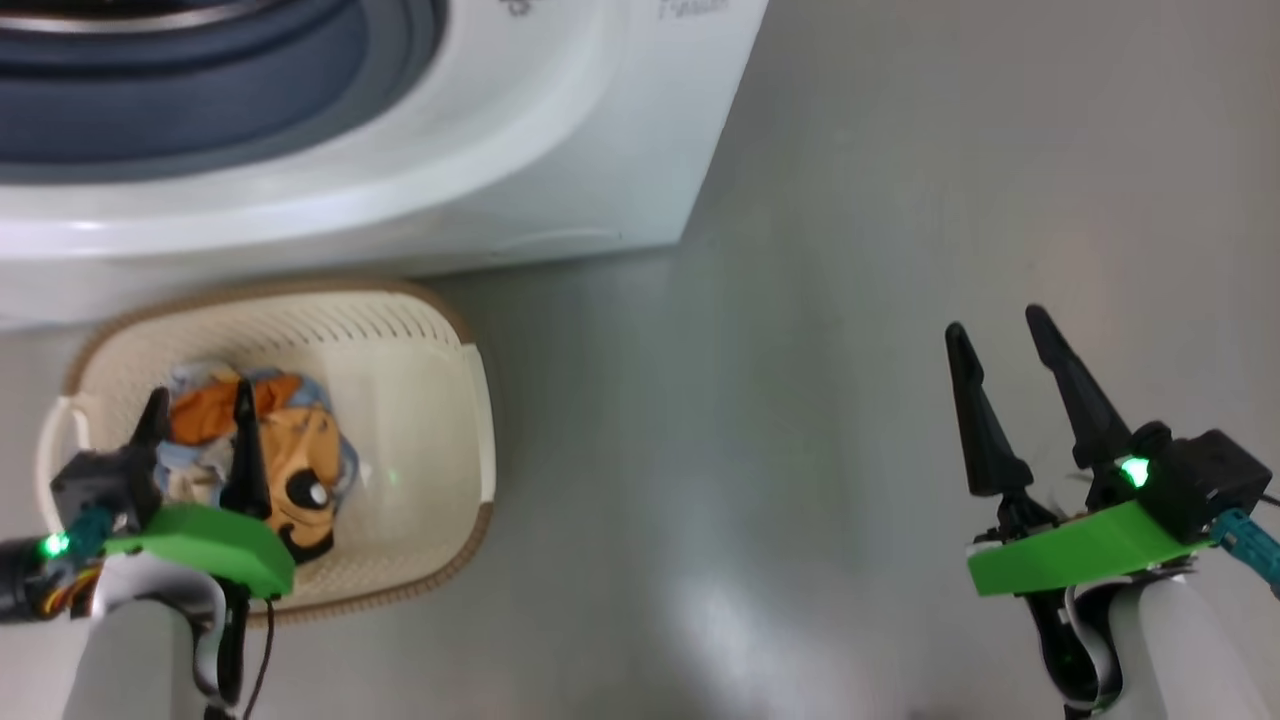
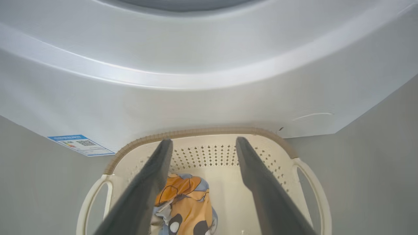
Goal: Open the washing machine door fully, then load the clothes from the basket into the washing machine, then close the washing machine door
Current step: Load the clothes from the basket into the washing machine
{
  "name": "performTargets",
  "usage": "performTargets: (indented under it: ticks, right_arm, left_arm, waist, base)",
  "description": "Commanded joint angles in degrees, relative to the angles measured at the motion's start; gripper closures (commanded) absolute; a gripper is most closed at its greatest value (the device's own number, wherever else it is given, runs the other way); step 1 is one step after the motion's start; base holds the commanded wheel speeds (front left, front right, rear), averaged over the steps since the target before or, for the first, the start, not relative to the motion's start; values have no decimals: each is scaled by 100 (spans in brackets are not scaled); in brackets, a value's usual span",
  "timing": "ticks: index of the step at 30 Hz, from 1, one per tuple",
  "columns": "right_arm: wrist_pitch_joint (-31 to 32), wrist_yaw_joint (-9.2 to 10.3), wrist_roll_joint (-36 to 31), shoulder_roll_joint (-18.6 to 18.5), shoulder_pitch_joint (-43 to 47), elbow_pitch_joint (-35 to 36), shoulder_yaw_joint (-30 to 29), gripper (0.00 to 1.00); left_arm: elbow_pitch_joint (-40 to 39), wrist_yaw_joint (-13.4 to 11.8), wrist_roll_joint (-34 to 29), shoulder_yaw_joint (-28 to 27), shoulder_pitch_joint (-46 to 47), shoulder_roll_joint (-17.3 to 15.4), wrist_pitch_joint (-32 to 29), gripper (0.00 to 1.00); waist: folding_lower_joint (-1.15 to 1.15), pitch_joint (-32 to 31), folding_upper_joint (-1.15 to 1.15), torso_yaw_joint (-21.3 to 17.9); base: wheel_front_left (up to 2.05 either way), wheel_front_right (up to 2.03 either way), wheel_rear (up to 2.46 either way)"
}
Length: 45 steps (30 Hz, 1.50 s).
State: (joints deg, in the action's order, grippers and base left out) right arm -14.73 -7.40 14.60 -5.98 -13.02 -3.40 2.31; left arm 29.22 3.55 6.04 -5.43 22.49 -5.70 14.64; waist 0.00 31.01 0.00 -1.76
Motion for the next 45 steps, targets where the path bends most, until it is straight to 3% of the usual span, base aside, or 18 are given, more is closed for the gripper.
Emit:
performTargets:
  ticks: [1,12,21,28,45]
  right_arm:
    - [-27,-9,-50,-6,-31,166,102,0]
    - [-27,-9,-118,24,-298,421,-12,0]
    - [-27,-9,-175,33,-341,555,-119,0]
    - [-27,-9,-181,69,-365,656,-138,0]
    - [-27,-9,-200,127,-203,793,-146,0]
  left_arm:
    - [85,9,-98,-129,100,-224,36,0]
    - [2117,-65,-332,105,1393,-620,13,0]
    - [3095,-146,-657,480,2187,-883,-98,0]
    - [3548,-410,-964,779,2677,-1116,-332,0]
    - [4073,-520,-910,901,3336,-1399,-812,0]
  waist:
    - [0,687,0,-46]
    - [0,1700,0,-82]
    - [0,2204,0,-6]
    - [0,2592,0,12]
    - [0,3008,0,-89]
  base:
    - [0,0,0]
    - [0,0,0]
    - [0,0,0]
    - [0,0,0]
    - [0,0,0]
